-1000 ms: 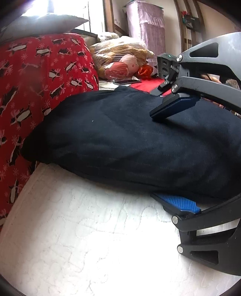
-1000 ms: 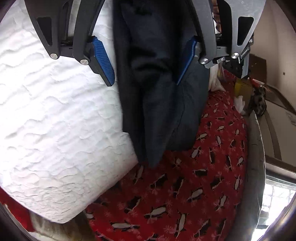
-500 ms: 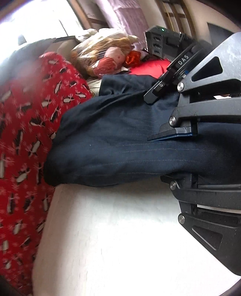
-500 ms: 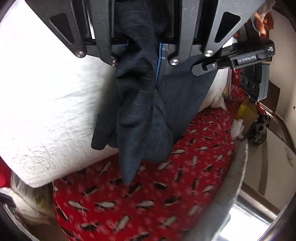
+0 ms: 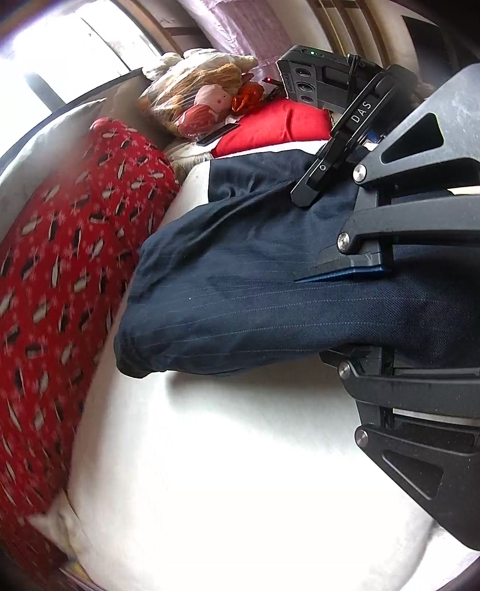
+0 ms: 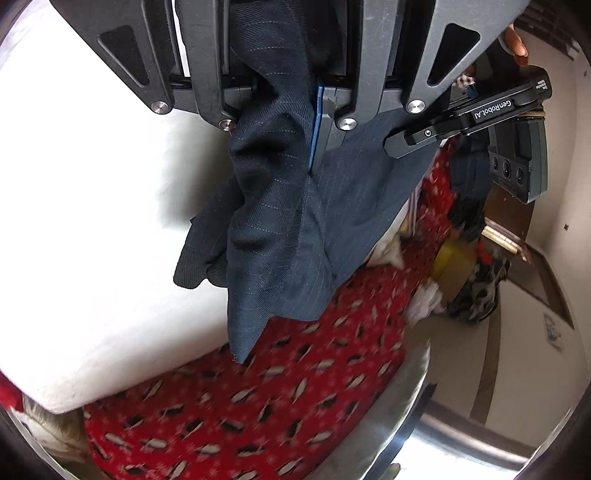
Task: Fold large clothes
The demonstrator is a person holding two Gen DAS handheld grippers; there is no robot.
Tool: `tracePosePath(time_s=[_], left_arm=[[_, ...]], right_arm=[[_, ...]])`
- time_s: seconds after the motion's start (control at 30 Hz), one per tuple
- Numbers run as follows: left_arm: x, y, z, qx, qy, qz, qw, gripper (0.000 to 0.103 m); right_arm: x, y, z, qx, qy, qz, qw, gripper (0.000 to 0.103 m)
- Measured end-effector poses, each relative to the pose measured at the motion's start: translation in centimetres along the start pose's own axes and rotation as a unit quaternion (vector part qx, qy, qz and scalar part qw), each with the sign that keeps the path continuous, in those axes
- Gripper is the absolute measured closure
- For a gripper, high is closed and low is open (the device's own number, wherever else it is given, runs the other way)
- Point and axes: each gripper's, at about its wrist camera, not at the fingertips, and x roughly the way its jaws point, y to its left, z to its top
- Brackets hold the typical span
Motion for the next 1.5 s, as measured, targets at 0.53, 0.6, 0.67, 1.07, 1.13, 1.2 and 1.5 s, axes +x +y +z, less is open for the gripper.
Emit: tracePosePath(time_s=[0.53, 0.6, 0.67, 1.07, 1.13, 1.2, 1.5], left_arm=[[-1.9, 5.9, -1.6, 0.019, -0.029, 0.043, 0.9985, 0.070], [-0.6, 4.2, -0.7, 0.059, -0.041, 0.066, 0.9952, 0.068], [2.3, 2.6, 0.6, 0.097, -0.035, 0.102, 0.9894, 0.068], [9.3, 8.5, 4.3, -0.014, 0.008, 0.080, 0.9967, 0.037], [8.0, 8.1, 4.2, -0.005, -0.005, 0.077, 0.9970, 0.038], [6.8, 7.2, 3.9, 0.015, -0.030, 0.082, 0.9960, 0.038], [6.0, 5.9, 3.5, 0.043, -0.031, 0.128, 0.9904, 0.038]], right_arm=[[-0.8, -0.4, -2.9, 0.046, -0.054, -0.080, 0.994, 0.057], [-0.4, 2.1, -2.1, -0.022, -0.061, -0.074, 0.995, 0.058], [1.0, 4.3, -2.2, -0.092, -0.053, -0.077, 0.991, 0.061], [10.3, 1.2, -1.9, -0.175, 0.003, -0.162, 0.971, 0.068], [9.9, 1.2, -1.0, -0.147, 0.015, -0.143, 0.979, 0.068], [8.2, 0.9, 0.6, -0.096, 0.004, -0.123, 0.988, 0.072], [10.1, 2.6, 1.2, -0.163, 0.032, -0.189, 0.968, 0.076]])
